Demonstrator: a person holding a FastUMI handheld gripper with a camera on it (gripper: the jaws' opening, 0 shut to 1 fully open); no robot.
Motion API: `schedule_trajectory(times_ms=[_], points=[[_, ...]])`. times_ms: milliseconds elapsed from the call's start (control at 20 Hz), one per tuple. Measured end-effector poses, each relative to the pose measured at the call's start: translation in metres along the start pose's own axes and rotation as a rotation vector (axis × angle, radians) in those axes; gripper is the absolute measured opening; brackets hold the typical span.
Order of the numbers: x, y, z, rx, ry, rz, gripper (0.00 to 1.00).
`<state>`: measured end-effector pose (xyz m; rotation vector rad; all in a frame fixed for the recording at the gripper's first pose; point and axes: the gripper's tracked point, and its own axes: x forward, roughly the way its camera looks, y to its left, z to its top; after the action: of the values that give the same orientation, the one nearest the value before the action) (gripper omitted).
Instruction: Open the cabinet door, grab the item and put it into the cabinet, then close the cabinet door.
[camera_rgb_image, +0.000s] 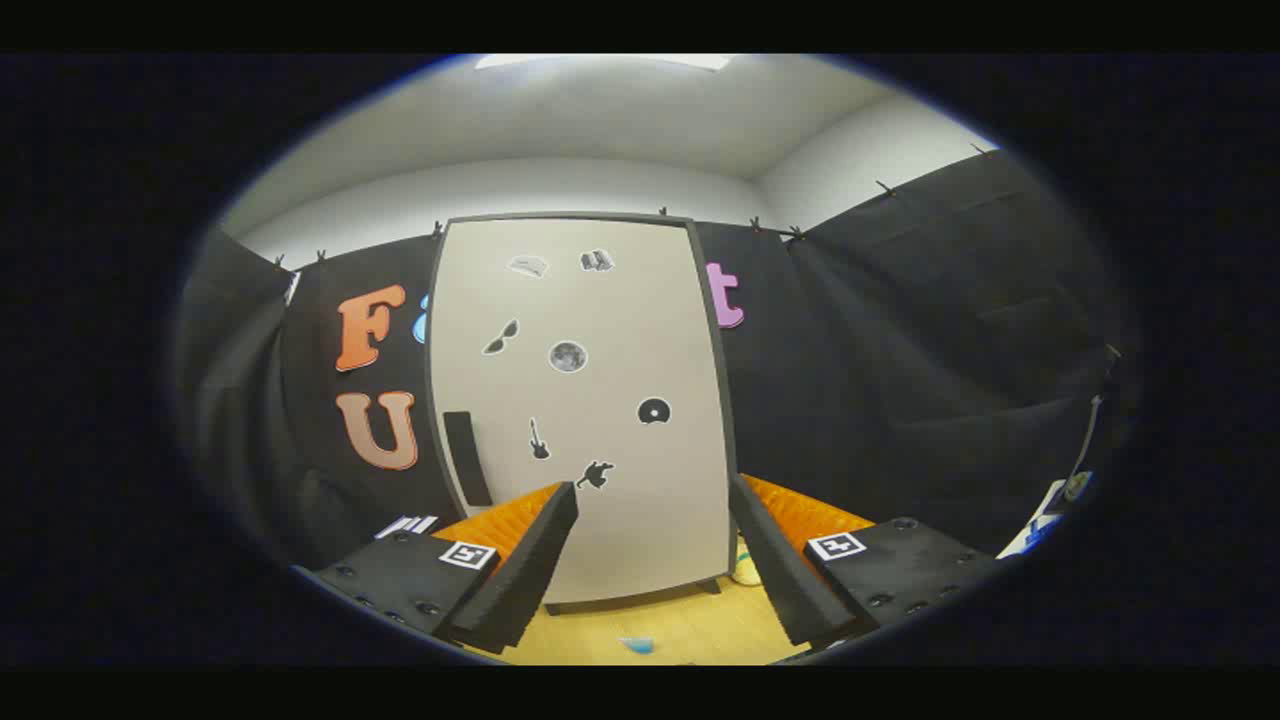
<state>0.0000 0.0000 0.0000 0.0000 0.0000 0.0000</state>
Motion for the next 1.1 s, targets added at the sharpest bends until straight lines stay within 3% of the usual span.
schedule_trajectory(times_ms=[700,1100], points=[[-0.01,-0.025,0.0,0.017,0.012,-0.028,0.98],[-0.006,-0.001,-0.01,0.009,0.048,0.011,0.98]])
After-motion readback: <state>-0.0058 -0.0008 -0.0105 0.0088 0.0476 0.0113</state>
